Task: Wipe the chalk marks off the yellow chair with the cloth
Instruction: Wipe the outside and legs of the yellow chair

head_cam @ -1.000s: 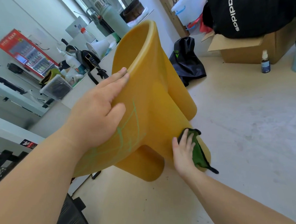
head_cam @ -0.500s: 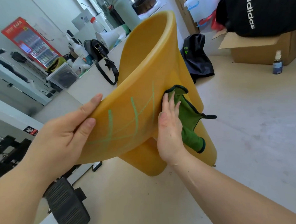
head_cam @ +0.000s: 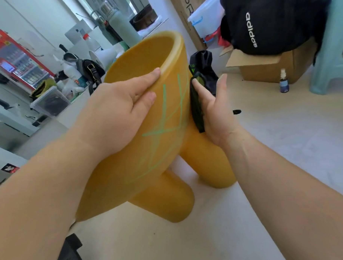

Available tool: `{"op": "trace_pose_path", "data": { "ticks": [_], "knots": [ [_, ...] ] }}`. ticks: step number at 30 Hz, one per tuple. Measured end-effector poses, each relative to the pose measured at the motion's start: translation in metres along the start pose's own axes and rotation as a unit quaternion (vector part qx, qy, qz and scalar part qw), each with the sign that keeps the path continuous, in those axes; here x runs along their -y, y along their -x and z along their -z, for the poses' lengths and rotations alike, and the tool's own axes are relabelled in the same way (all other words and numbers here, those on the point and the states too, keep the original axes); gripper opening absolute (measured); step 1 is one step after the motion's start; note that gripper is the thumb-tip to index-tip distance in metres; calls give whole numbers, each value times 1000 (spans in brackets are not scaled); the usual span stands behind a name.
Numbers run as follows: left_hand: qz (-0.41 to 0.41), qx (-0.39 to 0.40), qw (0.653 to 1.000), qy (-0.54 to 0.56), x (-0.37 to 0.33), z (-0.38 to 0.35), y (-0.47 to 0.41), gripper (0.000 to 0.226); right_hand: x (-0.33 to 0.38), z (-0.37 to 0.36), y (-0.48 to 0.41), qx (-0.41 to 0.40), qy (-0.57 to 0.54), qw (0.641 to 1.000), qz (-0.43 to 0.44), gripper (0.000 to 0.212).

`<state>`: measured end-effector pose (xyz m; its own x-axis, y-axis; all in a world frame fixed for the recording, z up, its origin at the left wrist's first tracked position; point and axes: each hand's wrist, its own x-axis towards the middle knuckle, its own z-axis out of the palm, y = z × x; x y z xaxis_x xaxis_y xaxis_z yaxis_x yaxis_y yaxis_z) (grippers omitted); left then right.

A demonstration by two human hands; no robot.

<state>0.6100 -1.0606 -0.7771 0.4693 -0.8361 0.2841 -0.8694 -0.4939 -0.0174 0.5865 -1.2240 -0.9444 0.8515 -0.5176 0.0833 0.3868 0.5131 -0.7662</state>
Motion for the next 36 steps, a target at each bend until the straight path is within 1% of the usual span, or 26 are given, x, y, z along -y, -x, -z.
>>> {"op": "trace_pose_path", "data": {
  "ticks": [1, 3, 5, 7, 8, 9, 10, 11, 12, 13, 14, 15, 16, 17, 19, 20, 23, 26, 27, 28, 29, 30, 31, 33, 35, 36],
  "knots": [
    [5, 3, 1000, 1, -6, -2, -7, 42, 7, 4, -1, 8, -6, 1000, 11, 100],
    [12, 1, 1000, 5, -15, -4, -18, 42, 20, 9, 0, -1, -17, 999, 46, 96],
    [19, -4, 1000, 8, -19, -5, -24, 42, 30, 11, -1, -14, -35, 996, 86, 82],
    [27, -3, 1000, 14, -23, -7, -31, 41, 43, 17, -1, -24, -56, 989, 136, 60],
    [31, -2, 999, 25, -24, -8, -32, 41, 47, 20, -2, -35, -47, 986, 157, 50],
    [35, -2, 999, 39, -25, -8, -31, 41, 51, 23, -4, -44, -21, 983, 174, 51],
    [41, -3, 998, 54, -25, -9, -30, 40, 54, 23, -5, -45, 22, 982, 181, 60],
    [45, -5, 997, 66, -25, -9, -28, 40, 55, 22, -7, -31, 64, 981, 181, 68],
    [50, -7, 996, 75, -26, -9, -26, 39, 54, 22, -10, -18, 102, 979, 176, 70],
    [54, -9, 995, 83, -27, -9, -25, 39, 50, 20, -14, -10, 121, 978, 171, 67],
    [56, -10, 994, 89, -28, -9, -24, 39, 47, 18, -15, -12, 128, 978, 165, 59],
    [57, -11, 994, 92, -28, -8, -23, 39, 44, 16, -17, -12, 115, 979, 169, 50],
    [57, -11, 994, 93, -29, -8, -23, 39, 43, 11, -17, -17, 96, 979, 181, 46],
    [55, -11, 994, 94, -29, -8, -23, 39, 41, 8, -19, -27, 87, 977, 194, 50],
    [52, -12, 994, 92, -29, -8, -23, 39, 38, 1, -29, -54, 106, 971, 208, 59],
    [52, -12, 994, 91, -30, -9, -22, 39, 38, -4, -37, -51, 122, 970, 202, 62],
    [55, -22, 994, 95, -32, -10, -23, 39, 53, -14, -60, -13, 109, 985, 132, 79],
    [52, -29, 995, 77, -33, -13, -25, 39, 66, -8, -67, 33, 80, 995, 43, 83],
    [52, -30, 995, 75, -34, -12, -25, 39, 62, -8, -63, 49, 80, 995, 45, 88],
    [53, -31, 995, 75, -34, -11, -24, 40, 56, -12, -56, 35, 91, 994, 54, 96],
    [53, -32, 995, 75, -34, -11, -24, 40, 47, -18, -52, 4, 100, 993, 66, 104],
    [52, -33, 995, 75, -33, -11, -24, 40, 38, -24, -47, -34, 103, 991, 79, 108],
    [50, -35, 995, 74, -32, -11, -23, 40, 26, -31, -34, -54, 103, 988, 101, 104],
    [46, -37, 995, 74, -29, -12, -22, 39, -7, -44, -10, -94, 86, 983, 129, 83],
    [47, -36, 996, 74, -27, -12, -21, 39, -41, -54, 18, -115, 45, 986, 114, 64],
    [47, -35, 996, 72, -26, -11, -21, 39, -60, -57, 27, -123, 10, 988, 88, 56]
  ]
}}
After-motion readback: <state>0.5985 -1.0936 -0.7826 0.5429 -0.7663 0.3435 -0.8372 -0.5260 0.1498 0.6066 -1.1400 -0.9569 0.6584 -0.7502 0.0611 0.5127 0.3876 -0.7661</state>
